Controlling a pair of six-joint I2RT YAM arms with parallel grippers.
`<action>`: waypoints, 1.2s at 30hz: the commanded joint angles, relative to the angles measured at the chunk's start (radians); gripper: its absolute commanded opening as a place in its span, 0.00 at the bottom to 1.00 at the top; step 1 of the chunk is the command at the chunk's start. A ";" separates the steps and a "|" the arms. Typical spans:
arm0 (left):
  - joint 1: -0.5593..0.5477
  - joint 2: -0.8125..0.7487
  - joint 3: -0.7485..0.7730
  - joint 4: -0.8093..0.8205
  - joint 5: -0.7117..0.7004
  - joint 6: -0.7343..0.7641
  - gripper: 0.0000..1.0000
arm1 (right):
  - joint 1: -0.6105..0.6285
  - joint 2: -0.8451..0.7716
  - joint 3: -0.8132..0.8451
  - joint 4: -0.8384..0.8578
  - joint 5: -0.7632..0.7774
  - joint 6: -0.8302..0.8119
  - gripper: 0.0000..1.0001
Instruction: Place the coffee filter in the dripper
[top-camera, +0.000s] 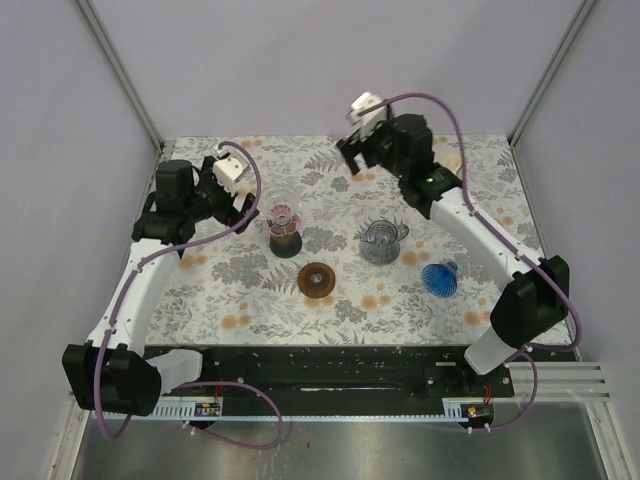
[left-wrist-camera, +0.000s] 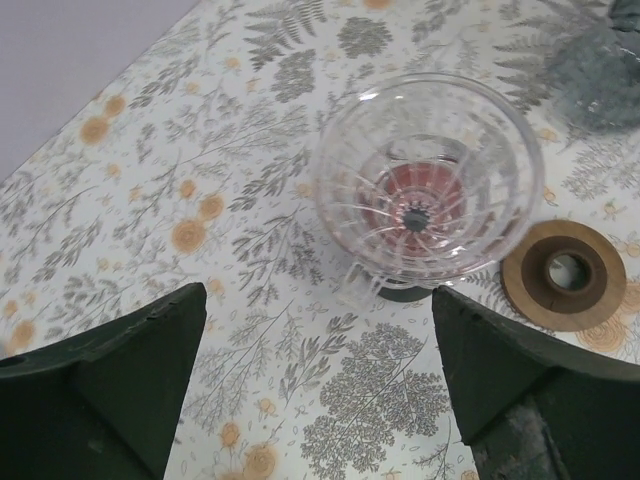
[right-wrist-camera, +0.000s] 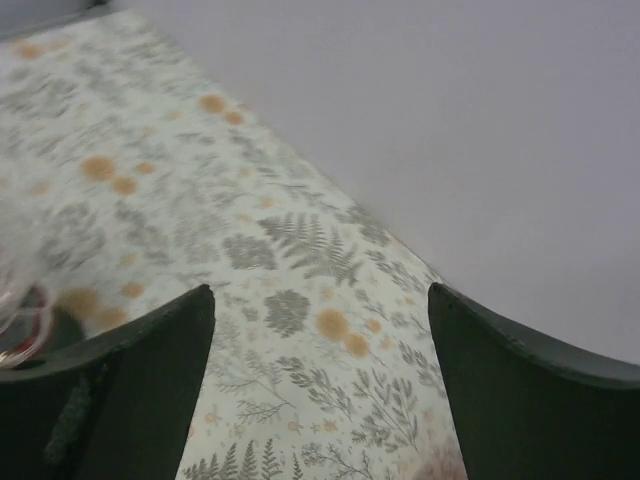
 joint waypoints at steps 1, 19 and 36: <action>0.003 -0.024 0.085 -0.042 -0.189 -0.120 0.99 | -0.174 -0.059 0.014 0.085 0.246 0.506 0.88; 0.040 0.070 0.042 0.074 -0.588 -0.370 0.99 | -0.507 0.320 0.309 -0.406 0.420 0.783 0.52; 0.046 0.111 0.065 0.054 -0.582 -0.373 0.99 | -0.548 0.486 0.456 -0.451 0.400 0.714 0.34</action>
